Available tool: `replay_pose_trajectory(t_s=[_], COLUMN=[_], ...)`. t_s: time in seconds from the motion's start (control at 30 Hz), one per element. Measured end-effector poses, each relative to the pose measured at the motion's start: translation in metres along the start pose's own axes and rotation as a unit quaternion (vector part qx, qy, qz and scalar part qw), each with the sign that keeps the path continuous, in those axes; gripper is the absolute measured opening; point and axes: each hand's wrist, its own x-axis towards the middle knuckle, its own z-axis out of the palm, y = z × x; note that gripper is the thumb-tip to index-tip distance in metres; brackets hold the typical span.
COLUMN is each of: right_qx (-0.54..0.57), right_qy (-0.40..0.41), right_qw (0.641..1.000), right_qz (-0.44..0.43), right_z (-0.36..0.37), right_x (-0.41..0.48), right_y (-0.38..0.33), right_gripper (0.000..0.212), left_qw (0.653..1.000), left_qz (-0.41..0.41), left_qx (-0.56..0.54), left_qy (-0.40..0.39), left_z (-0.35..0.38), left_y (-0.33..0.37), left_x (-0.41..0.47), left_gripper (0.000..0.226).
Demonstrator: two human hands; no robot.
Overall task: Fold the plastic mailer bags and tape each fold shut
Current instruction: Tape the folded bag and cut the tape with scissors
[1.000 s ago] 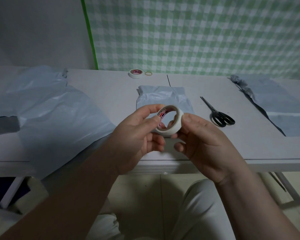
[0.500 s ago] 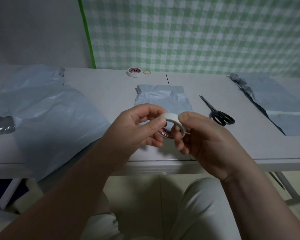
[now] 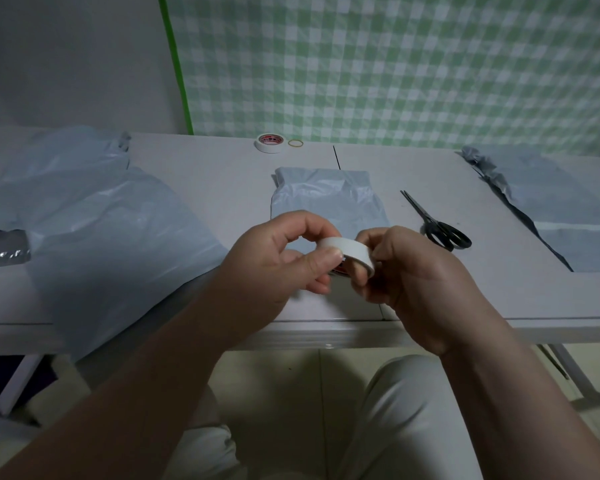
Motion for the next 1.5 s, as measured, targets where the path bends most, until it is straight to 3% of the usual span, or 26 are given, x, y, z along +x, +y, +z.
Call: replay_pose_trajectory(t_s=[0.17, 0.37, 0.43, 0.5, 0.57, 0.7, 0.9, 1.07, 1.27, 1.5], right_qx=[-0.042, 0.044, -0.019, -0.131, -0.214, -0.286, -0.300, -0.366, -0.443, -0.436], right_qy=[0.012, -0.063, -0.060, -0.010, 0.039, 0.100, 0.132, 0.134, 0.114, 0.077], right_qw=[0.999, 0.995, 0.993, 0.983, 0.965, 0.939, 0.928, 0.901, 0.865, 0.878], right_qz=[-0.002, -0.064, -0.099, -0.127, -0.145, -0.163, -0.175, -0.191, -0.206, -0.180], right_z=[0.002, -0.002, -0.004, -0.005, -0.004, 0.003, 0.008, 0.010, 0.008, 0.003], right_x=[0.001, -0.001, -0.002, -0.002, 0.000, 0.001, 0.001, -0.001, -0.002, -0.001], right_y=[0.004, 0.009, 0.009, 0.010, 0.011, 0.013, 0.016, 0.013, 0.013, 0.010], right_gripper=[0.011, 0.032, 0.030, 0.028, 0.030, 0.024, 0.012, 0.036, 0.012, 0.018], left_qw=[1.000, 0.994, 0.992, 0.942, 0.895, 0.852, 0.813, 0.799, 0.809, 0.839], left_qz=[0.000, -0.053, -0.006, 0.122, 0.185, 0.220, 0.269, 0.288, 0.263, 0.229], left_qx=[0.018, -0.073, 0.050, 0.266, 0.372, 0.454, 0.485, 0.497, 0.500, 0.483], left_qy=[0.014, 0.065, 0.116, 0.165, 0.162, 0.140, 0.177, 0.178, 0.165, 0.096], left_z=[0.002, -0.001, -0.002, -0.002, 0.001, 0.008, 0.016, 0.014, 0.010, 0.004], left_y=[-0.002, -0.003, -0.005, -0.005, -0.004, -0.006, -0.005, -0.004, -0.003, 0.001], left_x=[0.001, 0.006, 0.008, 0.009, 0.008, 0.005, 0.005, 0.005, 0.007, 0.014], left_gripper=[0.007, 0.013, 0.019, 0.019, 0.024, 0.028, 0.012, 0.011, 0.007, 0.012])
